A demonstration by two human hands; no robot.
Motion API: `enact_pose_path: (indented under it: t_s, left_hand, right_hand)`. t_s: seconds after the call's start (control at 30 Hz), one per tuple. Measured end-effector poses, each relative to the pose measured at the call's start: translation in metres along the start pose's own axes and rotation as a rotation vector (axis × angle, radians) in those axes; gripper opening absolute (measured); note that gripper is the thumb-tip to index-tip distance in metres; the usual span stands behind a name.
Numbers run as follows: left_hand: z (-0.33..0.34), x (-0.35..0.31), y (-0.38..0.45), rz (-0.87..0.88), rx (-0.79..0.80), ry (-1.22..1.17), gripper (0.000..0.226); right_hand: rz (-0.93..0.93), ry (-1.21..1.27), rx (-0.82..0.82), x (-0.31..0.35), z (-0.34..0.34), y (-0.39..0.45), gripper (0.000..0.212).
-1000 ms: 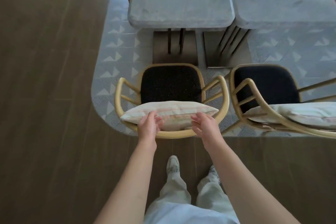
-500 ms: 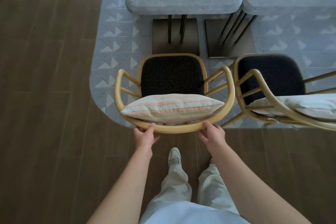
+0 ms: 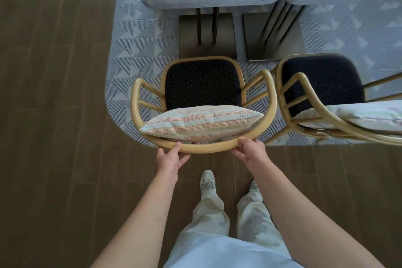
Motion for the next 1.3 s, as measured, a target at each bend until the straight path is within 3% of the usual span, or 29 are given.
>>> enact_pose_path:
  t_s: [0.4, 0.7, 1.13, 1.3]
  left_hand:
    - [0.008, 0.007, -0.004, 0.008, 0.024, 0.056, 0.056]
    - [0.013, 0.002, -0.006, -0.008, 0.040, 0.240, 0.034]
    - [0.014, 0.006, -0.012, -0.017, 0.058, 0.051, 0.060]
    - [0.015, 0.006, -0.014, -0.010, 0.046, 0.062, 0.060]
  right_hand:
    - [0.018, 0.012, 0.011, -0.004, -0.016, -0.002, 0.031]
    - [-0.020, -0.007, -0.011, 0.002, -0.013, -0.010, 0.027]
    - [-0.073, -0.003, -0.106, 0.004, -0.032, -0.010, 0.036]
    - [-0.098, -0.011, -0.136, 0.004, -0.034, -0.012, 0.036]
Point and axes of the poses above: each hand's wrist, its own y-axis towards the middle knuckle, its own z-axis out of the palm, x = y × z, the point moved 10 cm from there along y, towards the middle knuckle, and after that the axes turned 8 degrees about x, right-handed, at the moved point
